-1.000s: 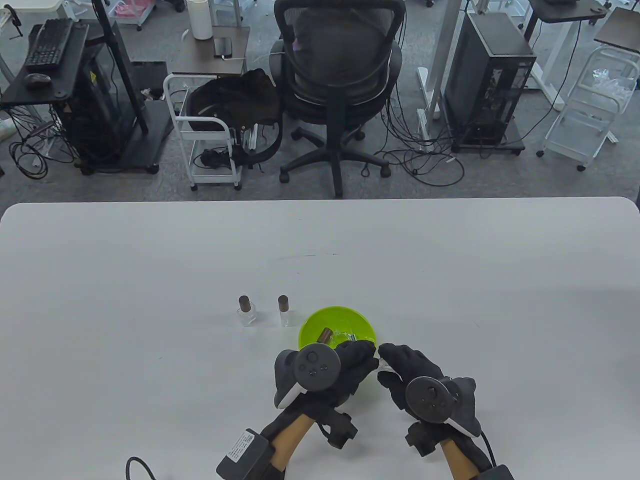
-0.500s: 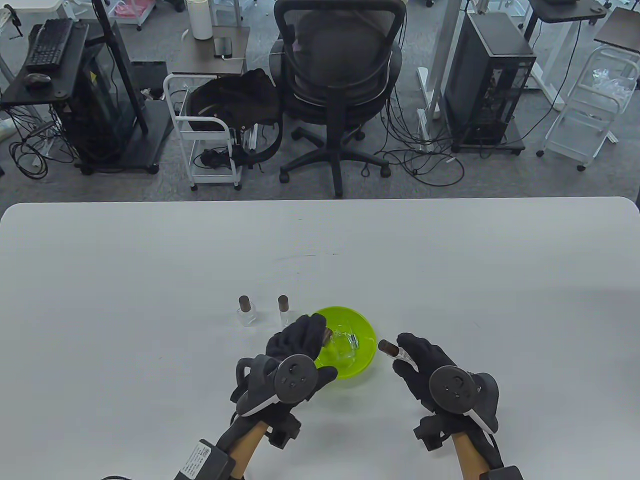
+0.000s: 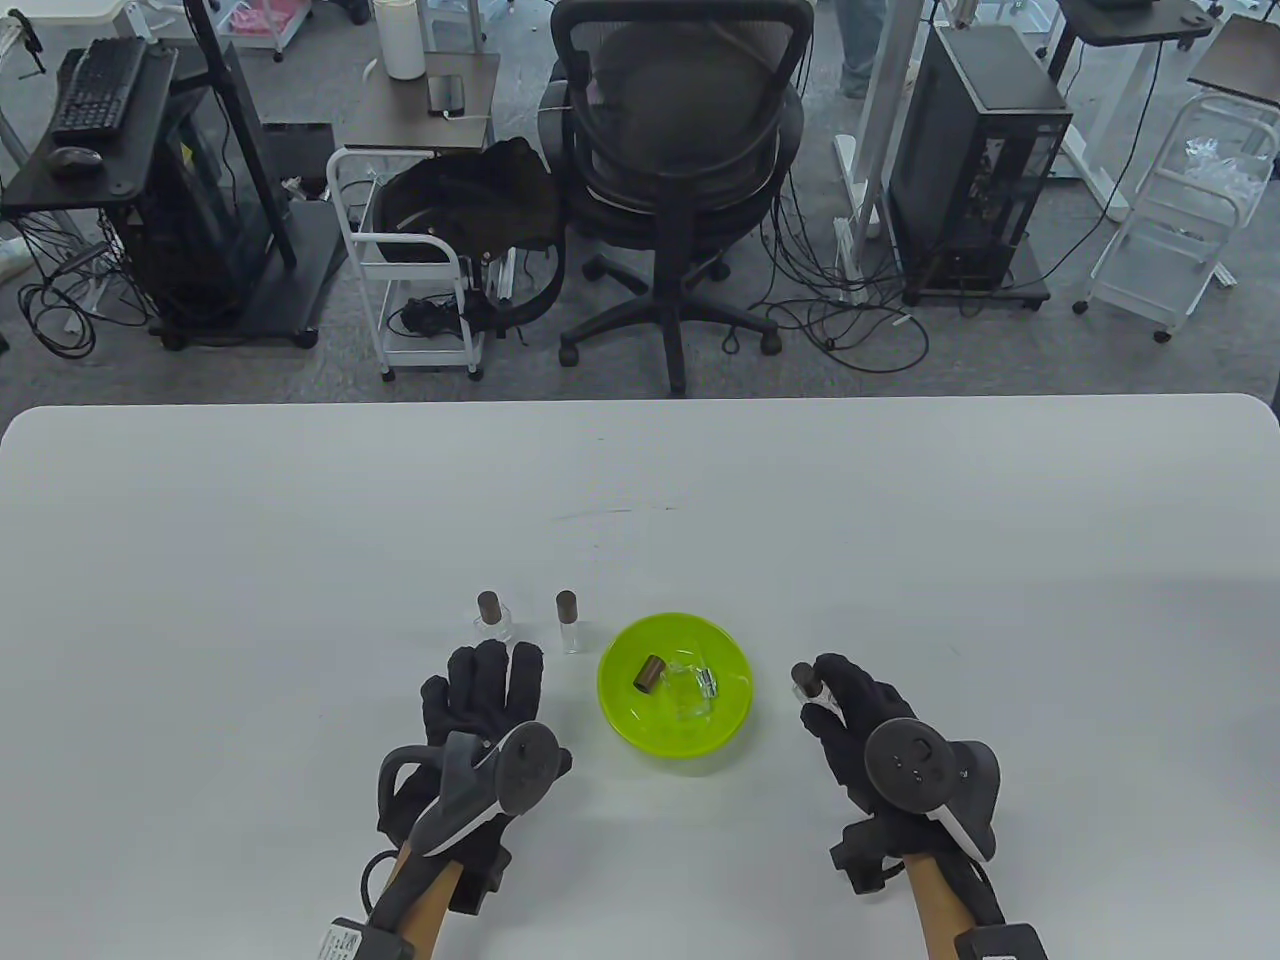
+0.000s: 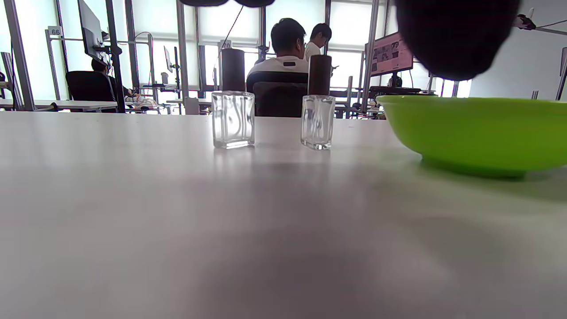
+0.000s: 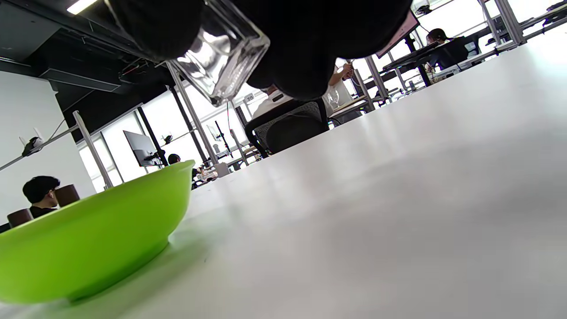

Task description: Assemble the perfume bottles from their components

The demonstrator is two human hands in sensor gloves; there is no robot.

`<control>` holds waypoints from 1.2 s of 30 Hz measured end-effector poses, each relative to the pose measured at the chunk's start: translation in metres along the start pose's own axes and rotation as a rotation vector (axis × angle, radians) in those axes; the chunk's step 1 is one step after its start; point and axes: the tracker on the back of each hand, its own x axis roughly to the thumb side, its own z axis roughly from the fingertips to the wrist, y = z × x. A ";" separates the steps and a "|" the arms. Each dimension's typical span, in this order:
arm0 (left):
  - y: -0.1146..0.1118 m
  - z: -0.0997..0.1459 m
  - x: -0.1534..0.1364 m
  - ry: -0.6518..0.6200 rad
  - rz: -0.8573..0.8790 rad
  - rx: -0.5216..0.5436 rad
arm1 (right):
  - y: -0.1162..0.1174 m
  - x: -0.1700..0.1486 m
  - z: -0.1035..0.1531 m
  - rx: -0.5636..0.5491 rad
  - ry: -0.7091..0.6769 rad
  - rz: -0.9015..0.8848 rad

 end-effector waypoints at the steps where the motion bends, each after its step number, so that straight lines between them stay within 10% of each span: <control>1: 0.000 0.000 0.000 0.001 0.000 -0.001 | -0.001 0.000 -0.003 0.004 0.015 0.008; 15: -0.001 0.004 -0.009 0.028 0.014 -0.018 | 0.023 -0.013 -0.083 0.175 0.354 0.108; 36: 0.001 0.003 -0.012 0.044 0.019 -0.040 | 0.020 -0.026 -0.075 0.093 0.389 0.225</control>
